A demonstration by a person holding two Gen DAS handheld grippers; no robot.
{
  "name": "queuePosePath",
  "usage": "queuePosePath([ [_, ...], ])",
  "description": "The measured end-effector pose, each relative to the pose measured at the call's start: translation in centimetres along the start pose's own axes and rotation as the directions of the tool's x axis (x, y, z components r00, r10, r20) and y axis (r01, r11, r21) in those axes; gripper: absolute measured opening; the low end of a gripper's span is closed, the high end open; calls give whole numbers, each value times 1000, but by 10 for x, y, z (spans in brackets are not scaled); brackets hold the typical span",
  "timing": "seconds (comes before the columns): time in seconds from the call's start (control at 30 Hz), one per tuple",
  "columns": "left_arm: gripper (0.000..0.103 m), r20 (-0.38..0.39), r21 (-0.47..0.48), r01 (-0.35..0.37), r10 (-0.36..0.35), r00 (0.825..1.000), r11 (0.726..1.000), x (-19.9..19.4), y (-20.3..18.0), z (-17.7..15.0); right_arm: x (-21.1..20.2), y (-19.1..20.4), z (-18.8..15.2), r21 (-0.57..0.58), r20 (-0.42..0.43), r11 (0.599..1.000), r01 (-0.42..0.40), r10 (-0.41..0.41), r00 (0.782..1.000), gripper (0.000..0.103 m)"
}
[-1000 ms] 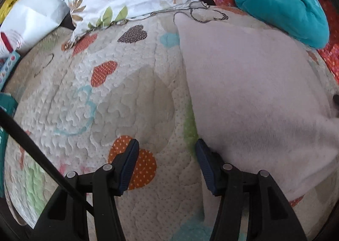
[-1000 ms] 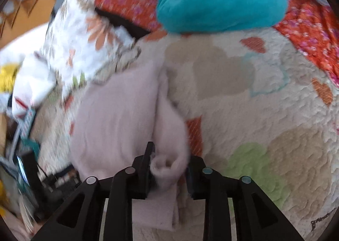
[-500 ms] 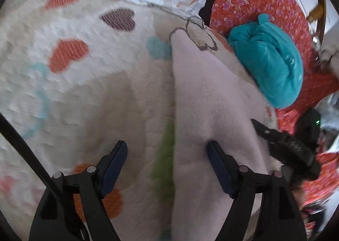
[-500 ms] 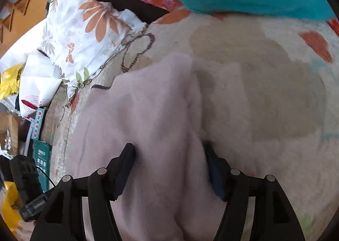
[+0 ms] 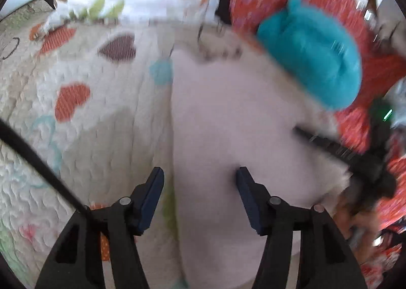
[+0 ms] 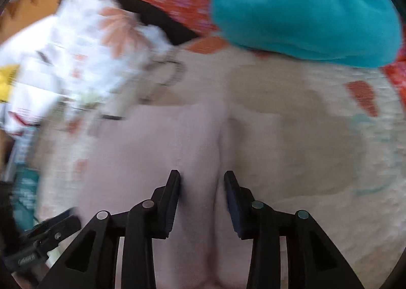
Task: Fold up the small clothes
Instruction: 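Lift the folded cardigan with the right tool and carry it toward the teal pillow, then lower the cardigan onto the bedspread and open the right tool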
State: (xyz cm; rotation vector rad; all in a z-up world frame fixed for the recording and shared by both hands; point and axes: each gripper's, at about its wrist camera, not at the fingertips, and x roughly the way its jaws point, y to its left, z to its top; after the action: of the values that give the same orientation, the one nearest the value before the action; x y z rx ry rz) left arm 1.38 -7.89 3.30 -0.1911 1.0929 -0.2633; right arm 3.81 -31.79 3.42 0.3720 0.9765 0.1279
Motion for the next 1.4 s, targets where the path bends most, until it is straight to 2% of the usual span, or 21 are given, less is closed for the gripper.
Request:
queuePosePath([
  [0.1, 63, 2, 9, 0, -1, 1000, 1000, 1, 1, -8, -19, -11, 2, 59, 60, 998, -15, 12, 998, 45],
  [0.2, 68, 9, 32, -16, 16, 1000, 999, -4, 4, -11, -48, -4, 0, 25, 140, 999, -31, 28, 990, 45],
  [0.3, 68, 10, 13, 16, -16, 1000, 1000, -13, 15, -17, -63, 7, -5, -23, 131, 997, -80, 82, 988, 37],
  [0.4, 68, 42, -24, 32, -30, 999, 999, -29, 28, -18, -70, 19, -15, -84, 65, 986, -141, 147, 987, 25],
  [0.5, 68, 51, -22, 17, -15, 999, 1000, -35, 32, -21, -65, 34, -34, -142, -35, 971, -194, 191, 981, 22],
  [0.6, 68, 41, 25, -9, 8, 999, 1000, -38, 30, -34, -57, 46, -62, -197, -145, 962, -190, 163, 976, 22],
  [0.73, 68, -22, 114, -60, 63, 998, 992, -25, 19, -61, -33, 45, -103, -173, -301, 972, -160, 102, 948, 22],
  [0.77, 68, -36, 120, -65, 69, 997, 991, -21, 17, -67, -32, 42, -112, -162, -316, 973, -163, 106, 943, 22],
  [0.83, 68, -13, 129, -75, 77, 997, 989, -25, 15, -76, -40, 39, -121, -164, -311, 973, -163, 105, 945, 22],
  [0.9, 68, 1, 147, -87, 87, 996, 985, -30, 13, -79, -43, 34, -129, -144, -340, 977, -158, 102, 935, 21],
  [0.97, 68, 17, 131, -96, 94, 995, 987, -38, 15, -81, -49, 30, -132, -125, -329, 979, -159, 110, 938, 21],
  [1.03, 68, 42, 91, -109, 106, 993, 990, -51, 20, -83, -62, 36, -127, -133, -276, 978, -161, 119, 954, 21],
  [1.1, 68, 79, 57, -120, 115, 990, 991, -63, 25, -84, -78, 50, -119, -154, -223, 968, -198, 161, 961, 22],
  [1.17, 68, 115, 30, -136, 132, 985, 990, -75, 31, -84, -82, 65, -114, -159, -202, 958, -239, 206, 958, 28],
  [1.2, 68, 134, 11, -146, 143, 981, 989, -81, 36, -86, -78, 72, -114, -160, -202, 958, -237, 203, 958, 37],
  [1.3, 68, 148, -45, -136, 141, 979, 990, -90, 50, -92, -52, 83, -119, -135, -235, 969, -206, 171, 957, 40],
  [1.4, 68, 134, -75, -121, 130, 982, 990, -90, 63, -96, -32, 92, -120, -153, -218, 984, -89, 54, 975, 43],
])
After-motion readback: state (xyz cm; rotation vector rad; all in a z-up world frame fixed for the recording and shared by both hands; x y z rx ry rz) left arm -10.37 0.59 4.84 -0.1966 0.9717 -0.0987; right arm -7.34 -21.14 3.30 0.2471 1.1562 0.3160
